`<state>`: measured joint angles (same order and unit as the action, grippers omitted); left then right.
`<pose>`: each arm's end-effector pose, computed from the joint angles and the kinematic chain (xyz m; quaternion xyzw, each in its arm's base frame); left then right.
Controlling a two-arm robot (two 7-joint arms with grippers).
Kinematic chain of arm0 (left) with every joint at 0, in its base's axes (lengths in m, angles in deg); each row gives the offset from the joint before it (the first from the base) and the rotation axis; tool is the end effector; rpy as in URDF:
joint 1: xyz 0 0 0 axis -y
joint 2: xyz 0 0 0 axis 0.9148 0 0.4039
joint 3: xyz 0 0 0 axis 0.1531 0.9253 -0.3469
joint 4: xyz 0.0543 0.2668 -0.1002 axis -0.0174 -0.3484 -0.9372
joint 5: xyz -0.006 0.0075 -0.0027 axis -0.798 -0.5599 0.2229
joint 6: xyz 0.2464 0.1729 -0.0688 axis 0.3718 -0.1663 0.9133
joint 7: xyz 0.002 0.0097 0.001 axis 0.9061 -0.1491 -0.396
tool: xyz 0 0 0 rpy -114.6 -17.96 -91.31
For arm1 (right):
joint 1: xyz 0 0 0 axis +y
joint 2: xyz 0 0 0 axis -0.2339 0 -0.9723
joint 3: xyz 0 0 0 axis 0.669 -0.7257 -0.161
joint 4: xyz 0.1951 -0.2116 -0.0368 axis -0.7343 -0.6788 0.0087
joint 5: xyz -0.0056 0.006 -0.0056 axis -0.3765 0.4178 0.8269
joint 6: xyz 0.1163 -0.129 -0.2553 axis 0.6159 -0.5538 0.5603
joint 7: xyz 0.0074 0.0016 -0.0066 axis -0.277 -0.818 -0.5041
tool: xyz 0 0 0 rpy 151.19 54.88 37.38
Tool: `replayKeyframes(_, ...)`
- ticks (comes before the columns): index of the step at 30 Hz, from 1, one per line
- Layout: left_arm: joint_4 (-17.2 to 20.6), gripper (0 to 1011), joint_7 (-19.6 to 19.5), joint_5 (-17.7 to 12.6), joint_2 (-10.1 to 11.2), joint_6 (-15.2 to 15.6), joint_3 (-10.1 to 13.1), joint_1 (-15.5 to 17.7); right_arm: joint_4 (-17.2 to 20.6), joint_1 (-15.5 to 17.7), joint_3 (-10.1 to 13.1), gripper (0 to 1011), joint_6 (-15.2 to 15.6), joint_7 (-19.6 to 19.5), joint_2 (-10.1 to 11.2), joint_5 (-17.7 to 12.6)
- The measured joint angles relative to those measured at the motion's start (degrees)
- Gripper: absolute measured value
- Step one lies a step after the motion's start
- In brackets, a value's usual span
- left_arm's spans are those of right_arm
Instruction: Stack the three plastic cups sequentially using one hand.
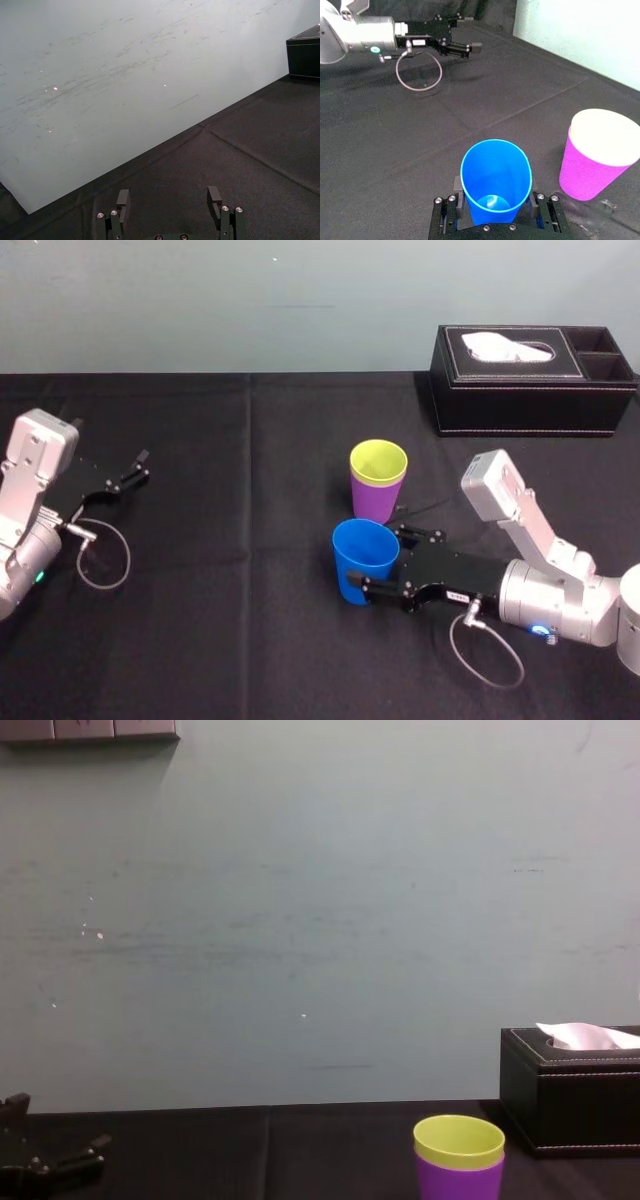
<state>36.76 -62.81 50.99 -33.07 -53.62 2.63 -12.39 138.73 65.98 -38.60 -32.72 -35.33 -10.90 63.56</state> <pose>0.3581 0.0827 -0.3022 0.1414 -0.1325 0.5799 0.7913 0.3419 -0.0375 -0.2709 -0.1666 0.0075 -0.2764 0.9465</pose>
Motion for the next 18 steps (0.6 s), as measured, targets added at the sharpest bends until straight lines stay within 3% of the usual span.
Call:
replayKeyframes(8,0.0,1011,0.0,0.0,0.0,0.0,0.0,0.0,4.72,1.34,1.99,716,1.06,-0.86,1.74,-1.49)
replayKeyframes(18,0.0,1011,0.0,0.0,0.0,0.0,0.0,0.0,12.33,1.16,5.17,716,6.32,-2.8,4.59,-4.27)
